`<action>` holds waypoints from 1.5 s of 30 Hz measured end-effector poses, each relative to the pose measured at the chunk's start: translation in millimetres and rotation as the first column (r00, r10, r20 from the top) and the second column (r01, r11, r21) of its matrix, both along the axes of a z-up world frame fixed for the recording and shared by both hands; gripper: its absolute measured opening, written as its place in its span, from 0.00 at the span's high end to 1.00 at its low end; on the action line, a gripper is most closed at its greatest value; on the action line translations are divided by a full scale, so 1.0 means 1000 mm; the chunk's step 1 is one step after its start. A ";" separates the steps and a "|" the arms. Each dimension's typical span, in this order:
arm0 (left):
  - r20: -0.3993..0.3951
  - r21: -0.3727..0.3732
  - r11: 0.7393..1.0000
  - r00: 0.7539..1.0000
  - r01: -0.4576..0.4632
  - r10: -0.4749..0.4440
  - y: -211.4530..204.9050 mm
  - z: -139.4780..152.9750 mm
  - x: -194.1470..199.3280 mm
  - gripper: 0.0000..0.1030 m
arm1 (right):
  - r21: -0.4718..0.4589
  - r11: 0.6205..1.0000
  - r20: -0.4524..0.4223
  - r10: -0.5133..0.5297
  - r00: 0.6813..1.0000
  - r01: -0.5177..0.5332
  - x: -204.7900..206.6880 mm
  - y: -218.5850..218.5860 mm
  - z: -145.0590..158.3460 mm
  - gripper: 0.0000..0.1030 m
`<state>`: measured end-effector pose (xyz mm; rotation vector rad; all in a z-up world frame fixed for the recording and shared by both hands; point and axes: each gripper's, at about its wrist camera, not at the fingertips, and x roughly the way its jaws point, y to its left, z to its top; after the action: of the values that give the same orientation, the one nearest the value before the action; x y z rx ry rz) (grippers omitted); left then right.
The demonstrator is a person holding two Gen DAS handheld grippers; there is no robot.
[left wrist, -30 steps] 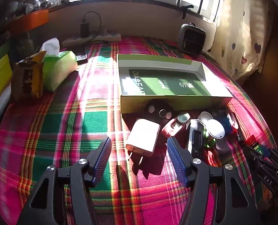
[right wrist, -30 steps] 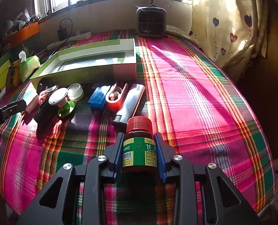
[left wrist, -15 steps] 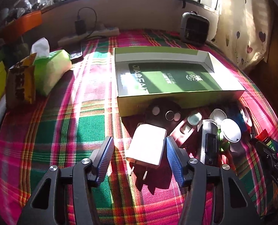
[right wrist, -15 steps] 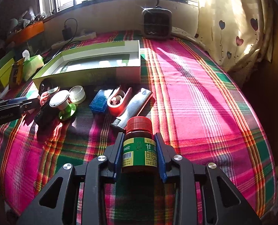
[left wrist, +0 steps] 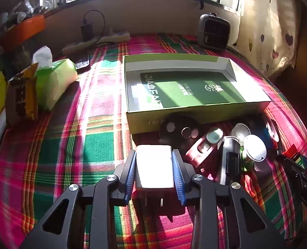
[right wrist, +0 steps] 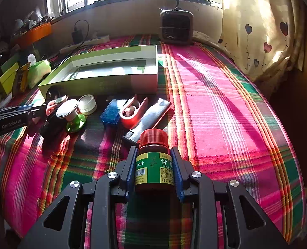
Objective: Organize rigid objects
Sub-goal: 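Carry the charger with left tool while right tool carries the jar toward the box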
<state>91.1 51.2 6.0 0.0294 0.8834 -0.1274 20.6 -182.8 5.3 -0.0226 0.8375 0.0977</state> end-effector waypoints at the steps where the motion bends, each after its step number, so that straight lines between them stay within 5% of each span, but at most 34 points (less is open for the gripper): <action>1: -0.001 -0.002 1.000 1.000 -0.002 0.002 0.000 0.000 0.000 0.69 | 0.002 1.000 0.000 0.000 1.000 0.000 0.000 0.000 0.000 0.68; 21: 0.030 -0.054 0.998 1.000 0.010 -0.008 0.004 0.034 -0.003 0.69 | 0.061 0.998 0.047 0.023 0.999 -0.026 0.004 -0.006 0.029 0.68; 45: 0.041 -0.100 0.995 0.999 0.027 -0.023 0.002 0.052 0.062 0.69 | 0.047 0.991 0.048 0.122 0.991 -0.125 0.098 0.012 0.052 0.68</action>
<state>152.8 53.7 58.4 -0.0510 0.8358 -0.1940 118.8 -171.0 57.2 -0.0294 0.7885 0.2339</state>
